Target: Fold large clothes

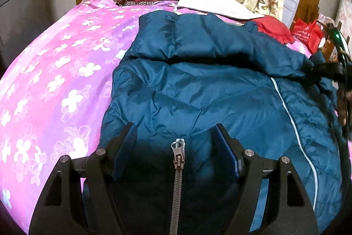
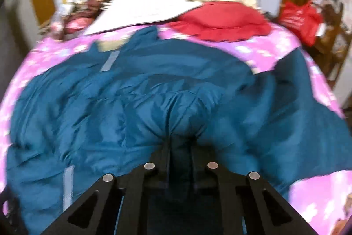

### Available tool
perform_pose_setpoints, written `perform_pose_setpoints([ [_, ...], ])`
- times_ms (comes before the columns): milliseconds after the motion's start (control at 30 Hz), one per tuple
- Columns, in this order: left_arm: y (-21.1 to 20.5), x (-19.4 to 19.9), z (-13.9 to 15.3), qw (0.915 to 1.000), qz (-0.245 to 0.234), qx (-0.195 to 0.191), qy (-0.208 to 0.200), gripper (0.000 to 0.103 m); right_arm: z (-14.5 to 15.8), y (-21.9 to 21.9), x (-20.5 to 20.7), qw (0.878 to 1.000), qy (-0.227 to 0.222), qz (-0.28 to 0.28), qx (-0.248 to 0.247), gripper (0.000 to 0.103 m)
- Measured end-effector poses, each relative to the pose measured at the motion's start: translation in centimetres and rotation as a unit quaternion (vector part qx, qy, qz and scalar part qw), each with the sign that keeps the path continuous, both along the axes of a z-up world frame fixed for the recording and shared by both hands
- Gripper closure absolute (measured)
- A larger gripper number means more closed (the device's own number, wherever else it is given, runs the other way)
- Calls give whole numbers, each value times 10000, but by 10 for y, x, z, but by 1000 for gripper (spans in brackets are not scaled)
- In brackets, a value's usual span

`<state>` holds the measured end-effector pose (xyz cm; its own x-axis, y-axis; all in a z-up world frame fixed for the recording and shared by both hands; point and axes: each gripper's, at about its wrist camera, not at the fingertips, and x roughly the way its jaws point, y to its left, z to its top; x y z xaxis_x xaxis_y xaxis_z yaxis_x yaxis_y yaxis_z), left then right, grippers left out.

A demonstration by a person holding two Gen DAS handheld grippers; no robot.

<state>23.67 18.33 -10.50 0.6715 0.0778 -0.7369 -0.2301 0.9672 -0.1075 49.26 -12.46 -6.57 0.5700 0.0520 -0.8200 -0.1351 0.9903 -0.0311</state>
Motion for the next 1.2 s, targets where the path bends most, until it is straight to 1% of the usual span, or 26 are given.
perform_pose_setpoints([
  [100, 0, 1, -2, 10000, -8, -29, 19, 31, -14, -10, 17, 9996, 226, -137, 118, 89],
  [167, 1, 2, -4, 10000, -6, -87, 39, 31, -19, -11, 21, 9995, 251, -147, 134, 89],
  [200, 1, 2, -5, 9999, -1, -104, 48, 31, -21, -10, 21, 9995, 248, -156, 136, 87],
  [233, 2, 3, -5, 9999, 2, -116, 60, 31, -22, -10, 21, 9994, 243, -173, 166, 79],
  [300, 0, 2, -6, 9999, 14, -110, 78, 31, -21, -14, 17, 9992, 177, -272, 220, 70],
  [333, -1, 2, -6, 9999, 23, -90, 85, 31, -18, -13, 14, 9991, 148, -293, 259, 69],
  [400, -2, 2, -6, 9999, 33, -57, 91, 31, -4, -20, -3, 9983, 20, -187, 544, 67],
  [433, -3, 1, -5, 9999, 43, -42, 91, 31, 3, -24, -14, 9978, -70, -132, 644, 58],
  [500, -4, 1, -5, 9999, 63, -3, 101, 31, 21, -36, -40, 9965, -328, -26, 774, 47],
  [533, -5, 1, -4, 9999, 84, 51, 115, 31, 30, -47, -55, 9957, -448, 13, 812, 44],
  [600, -9, 0, -3, 9995, 140, 236, 170, 31, 41, -71, -76, 9946, -556, -13, 876, 43],
  [633, -13, -2, 0, 9989, 169, 379, 218, 31, 44, -90, -86, 9940, -586, -116, 911, 43],
  [700, -20, -9, 6, 9984, 171, 482, 239, 31, 45, -130, -98, 9927, -591, -438, 951, 43],
  [767, -29, -21, 18, 9987, 140, 446, 199, 31, 40, -179, -101, 9896, -521, -939, 952, 43],
  [800, -34, -28, 26, 9991, 118, 387, 147, 31, 35, -211, -103, 9851, -452, -1293, 1038, 43],
  [833, -41, -37, 36, 9995, 92, 292, 77, 31, 32, -233, -103, 9807, -410, -1528, 1152, 43],
  [900, -52, -51, 52, 9999, 53, 137, -48, 31, 19, -287, -104, 9628, -275, -2182, 1572, 44],
  [967, -65, -64, 67, 9998, -28, -8, -207, 31, 10, -324, -102, 9482, -184, -2596, 1824, 44],
  [1067, -86, -77, 85, 9989, -203, -113, -405, 31, -3, -363, -100, 9254, -113, -3128, 2139, 44],
  [1100, -91, -78, 87, 9988, -228, -102, -431, 31, -9, -375, -97, 9159, -104, -3293, 2295, 44],
  [1133, -96, -78, 90, 9987, -243, -90, -449, 31, -11, -384, -96, 9096, -107, -3396, 2393, 44],
  [1200, -103, -78, 93, 9987, -248, -89, -444, 31, -17, -398, -89, 8927, -158, -3607, 2699, 44],
])
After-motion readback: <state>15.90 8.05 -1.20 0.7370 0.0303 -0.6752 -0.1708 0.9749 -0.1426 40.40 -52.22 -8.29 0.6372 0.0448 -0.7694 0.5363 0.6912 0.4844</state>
